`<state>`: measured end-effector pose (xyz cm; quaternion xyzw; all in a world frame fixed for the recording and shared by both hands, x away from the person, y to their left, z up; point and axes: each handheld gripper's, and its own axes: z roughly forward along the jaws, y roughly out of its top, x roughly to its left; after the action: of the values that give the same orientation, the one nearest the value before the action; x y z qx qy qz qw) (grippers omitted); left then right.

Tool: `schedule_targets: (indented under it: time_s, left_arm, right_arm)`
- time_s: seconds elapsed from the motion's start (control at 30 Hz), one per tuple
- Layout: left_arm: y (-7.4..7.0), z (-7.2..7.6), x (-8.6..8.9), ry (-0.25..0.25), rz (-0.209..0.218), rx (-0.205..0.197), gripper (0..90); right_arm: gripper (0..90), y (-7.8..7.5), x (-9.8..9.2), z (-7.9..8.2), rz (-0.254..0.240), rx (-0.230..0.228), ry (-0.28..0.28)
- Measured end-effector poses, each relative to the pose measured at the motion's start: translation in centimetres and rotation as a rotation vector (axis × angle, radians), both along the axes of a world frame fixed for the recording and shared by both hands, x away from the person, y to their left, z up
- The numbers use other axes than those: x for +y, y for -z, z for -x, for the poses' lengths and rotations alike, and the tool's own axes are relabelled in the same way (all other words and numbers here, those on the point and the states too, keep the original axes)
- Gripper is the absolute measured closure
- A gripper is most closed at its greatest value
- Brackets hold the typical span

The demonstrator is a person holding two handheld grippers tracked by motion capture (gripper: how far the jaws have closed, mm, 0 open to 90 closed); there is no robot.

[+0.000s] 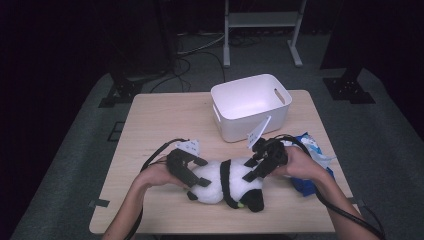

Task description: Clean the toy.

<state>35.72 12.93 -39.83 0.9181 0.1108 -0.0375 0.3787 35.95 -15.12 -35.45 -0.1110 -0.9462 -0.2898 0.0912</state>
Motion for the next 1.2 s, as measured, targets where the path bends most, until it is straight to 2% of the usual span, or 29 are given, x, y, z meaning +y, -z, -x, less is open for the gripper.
schedule_targets:
  time_s: [0.1, 0.13, 0.2, 0.27, 0.33, 0.4, 0.47, 0.57, 0.67, 0.83, 0.87, 0.93, 1.03, 1.07, 1.17, 1.2]
  left_arm:
    - [0.1, 0.2, -0.3, 0.01, 0.009, -0.016, 23.3]
    - [0.2, 0.3, -0.5, 0.015, 0.009, -0.02, 23.3]
    - [0.2, 0.4, -0.8, 0.016, 0.012, -0.019, 23.3]
    - [0.0, 0.5, -0.9, 0.032, 0.004, -0.021, 23.1]
    - [-0.3, 0.5, -0.9, 0.032, 0.006, -0.003, 22.0]
    - [-0.7, 0.3, -0.6, 0.031, 0.031, 0.022, 19.7]
    - [-1.1, 0.0, -0.5, 0.018, 0.048, 0.027, 19.7]
    - [-1.0, -0.3, -0.9, 0.011, 0.024, 0.04, 18.5]
    - [-0.3, -0.2, -1.4, 0.016, 0.014, 0.047, 18.5]
    - [0.3, 0.2, -1.7, -0.008, 0.003, -0.024, 22.2]
    - [0.3, 0.2, -1.7, -0.008, 0.003, -0.024, 22.4]
    - [0.4, 0.3, -2.0, -0.035, 0.0, -0.059, 22.4]
    - [0.5, 0.5, -2.1, -0.06, 0.024, -0.073, 22.2]
    - [0.5, 0.6, -2.0, -0.053, 0.035, -0.071, 22.0]
    - [0.1, 0.7, -1.5, -0.032, 0.067, -0.049, 20.1]
    - [0.1, 0.7, -1.5, -0.032, 0.067, -0.049, 19.4]
  right_arm:
    - [45.6, -1.5, -1.1, -0.6, -0.081, -0.007, 0.061]
    - [42.2, -1.8, -1.4, -0.8, -0.094, -0.019, 0.086]
    - [38.2, -1.8, -1.1, -1.0, -0.044, -0.016, 0.095]
    - [35.4, -1.0, -0.4, -0.9, 0.008, -0.006, 0.087]
    - [34.5, -0.5, 0.0, -0.9, 0.023, -0.001, 0.081]
    - [35.6, -0.2, 0.0, -0.8, 0.03, -0.007, 0.086]
    - [37.4, 0.3, 0.1, -0.6, 0.043, 0.003, 0.078]
    - [41.7, 1.3, 0.4, -0.1, 0.077, 0.027, 0.035]
    - [48.5, 1.8, 0.6, 0.5, 0.079, 0.015, 0.011]
    - [53.8, 1.6, 0.6, 0.9, 0.081, -0.04, -0.002]
    - [53.8, 1.6, 0.6, 0.9, 0.081, -0.04, -0.002]
    - [54.4, 1.2, 0.8, 0.9, 0.103, -0.103, -0.003]
    - [54.6, 0.8, 0.6, 0.9, 0.123, -0.161, 0.019]
    - [53.4, 0.9, 0.5, 0.8, 0.119, -0.156, 0.019]
    - [44.2, 0.7, -0.1, 0.8, 0.068, -0.093, 0.021]
    - [44.2, 0.7, -0.1, 0.8, 0.068, -0.093, 0.021]
